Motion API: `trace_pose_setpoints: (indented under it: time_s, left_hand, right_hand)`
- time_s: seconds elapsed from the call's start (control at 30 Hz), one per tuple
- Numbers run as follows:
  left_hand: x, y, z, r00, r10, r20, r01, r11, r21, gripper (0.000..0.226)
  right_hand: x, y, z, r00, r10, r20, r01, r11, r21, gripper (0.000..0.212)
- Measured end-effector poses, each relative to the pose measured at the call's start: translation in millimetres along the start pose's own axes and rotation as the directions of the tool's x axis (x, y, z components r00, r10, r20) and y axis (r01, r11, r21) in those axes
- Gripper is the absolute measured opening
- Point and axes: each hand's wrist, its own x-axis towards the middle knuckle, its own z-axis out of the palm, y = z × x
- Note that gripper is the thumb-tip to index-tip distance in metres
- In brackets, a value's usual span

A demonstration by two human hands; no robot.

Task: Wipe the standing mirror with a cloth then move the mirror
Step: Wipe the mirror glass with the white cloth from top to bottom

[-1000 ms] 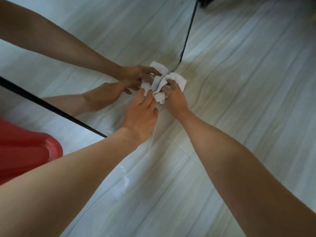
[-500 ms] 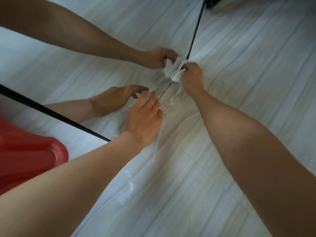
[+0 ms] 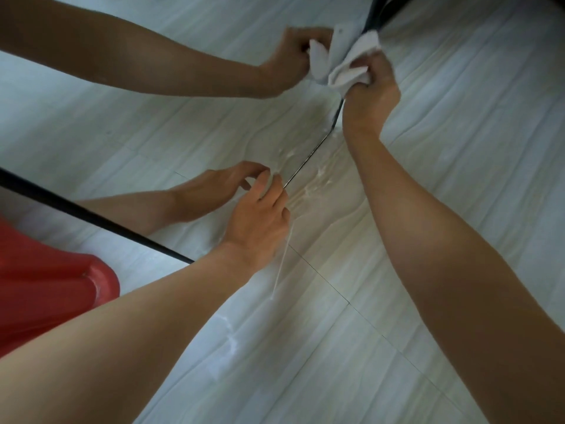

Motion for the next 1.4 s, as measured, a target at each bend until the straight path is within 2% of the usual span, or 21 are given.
trace_pose_setpoints:
  time_s: [0.07,0.1,0.17,0.2,0.23,0.3,0.4,0.5,0.6,0.63,0.7,0.77,0.8,0.87,0.93,1.0,1.1,1.17,1.27,1.33,1.4]
  left_hand:
    - [-1.6,-2.7,3.0,0.999,0.04,-0.023,-0.039,0.998,0.054,0.04]
    - [-2.6,-3.3,3.0,0.999,0.045,-0.009,-0.045,0.997,0.063,0.039]
    - [-2.0,-2.2,2.0,0.998,0.057,0.028,-0.059,0.996,0.062,0.039]
    - [-1.2,-0.5,2.4,0.997,0.064,0.036,-0.066,0.996,0.056,0.039]
    - [-1.0,0.5,3.6,0.997,0.071,0.042,-0.074,0.996,0.05,0.039]
    - [-2.3,1.3,4.8,0.995,0.091,0.042,-0.094,0.994,0.052,0.04]
    - [-1.8,-0.3,5.1,0.995,0.099,0.022,-0.101,0.991,0.084,0.041]
    - [0.6,-4.8,-2.6,0.995,0.095,-0.006,-0.094,0.992,0.089,0.041]
    - [0.1,-9.0,-10.2,0.995,0.089,-0.037,-0.085,0.993,0.087,0.04]
    - [-0.7,-9.7,-11.1,0.996,0.086,-0.036,-0.083,0.992,0.096,0.04]
    - [-2.4,-10.6,-11.1,0.996,0.079,-0.03,-0.075,0.992,0.106,0.039]
    - [-5.2,-11.4,-11.5,0.997,0.08,-0.017,-0.077,0.991,0.112,0.04]
    - [-6.2,-12.7,-12.0,0.996,0.089,-0.012,-0.087,0.99,0.114,0.041]
    - [-9.2,-16.3,-14.2,0.994,0.109,-0.018,-0.105,0.986,0.132,0.043]
    - [-12.2,-20.1,-19.1,0.992,0.124,-0.029,-0.117,0.976,0.182,0.045]
    - [-14.9,-22.8,-25.4,0.99,0.137,-0.029,-0.127,0.966,0.225,0.046]
    - [-17.7,-25.2,-31.8,0.99,0.137,-0.025,-0.127,0.959,0.251,0.046]
    - [-20.2,-24.4,-30.4,0.991,0.127,-0.035,-0.115,0.963,0.244,0.045]
    - [-29.8,-18.4,-18.8,0.991,0.137,-0.007,-0.133,0.972,0.196,0.049]
    - [-43.4,-12.8,-8.2,0.983,0.178,0.04,-0.183,0.969,0.167,0.05]
    - [-59.2,-12.1,5.1,0.976,0.197,0.09,-0.209,0.965,0.157,0.049]
  right_hand:
    - [-10.8,10.8,-1.4,0.968,0.228,0.104,-0.211,0.965,-0.154,0.038]
    - [-20.4,22.0,-2.0,0.91,0.364,0.198,-0.303,0.911,-0.281,0.038]
    - [-31.7,37.6,-7.1,0.777,0.537,0.329,-0.383,0.818,-0.43,0.035]
    - [-34.3,39.3,-9.0,0.759,0.553,0.343,-0.375,0.803,-0.463,0.033]
    - [-33.0,39.4,-8.3,0.772,0.542,0.333,-0.367,0.807,-0.462,0.034]
    - [-29.2,30.1,-11.7,0.855,0.466,0.23,-0.341,0.837,-0.428,0.035]
    - [-16.8,14.6,-15.0,0.954,0.285,0.093,-0.264,0.946,-0.188,0.035]
    - [-7.9,-10.1,-11.4,0.996,0.074,0.041,-0.075,0.997,0.013,0.032]
    - [-11.4,-20.8,-2.4,0.995,-0.061,0.084,0.063,0.998,-0.016,0.029]
    - [-15.1,-15.0,-0.5,0.992,-0.021,0.121,0.031,0.996,-0.081,0.028]
    - [-24.7,8.5,-1.2,0.948,0.204,0.244,-0.133,0.951,-0.281,0.03]
    - [-36.7,27.8,-7.1,0.821,0.461,0.338,-0.326,0.864,-0.385,0.034]
    - [-41.8,31.3,-10.1,0.789,0.512,0.339,-0.378,0.84,-0.388,0.035]
    - [-47.8,20.7,-16.4,0.829,0.493,0.263,-0.392,0.849,-0.353,0.036]
    - [-44.5,-3.8,-22.2,0.931,0.339,0.134,-0.297,0.92,-0.257,0.035]
    - [-34.2,-37.6,-25.9,0.991,0.118,0.061,-0.112,0.988,-0.104,0.035]
    - [-20.2,-83.2,-22.6,0.981,-0.192,0.015,0.192,0.981,0.034,0.03]
    - [-23.2,-93.2,-16.7,0.951,-0.308,0.031,0.307,0.951,0.032,0.028]
    - [-50.3,-66.3,-11.9,0.968,-0.208,0.137,0.212,0.977,-0.014,0.028]
    - [-70.4,-29.7,-11.5,0.974,-0.046,0.22,0.065,0.995,-0.079,0.024]
    - [-83.6,3.3,-10.8,0.93,0.164,0.329,-0.115,0.98,-0.163,0.026]
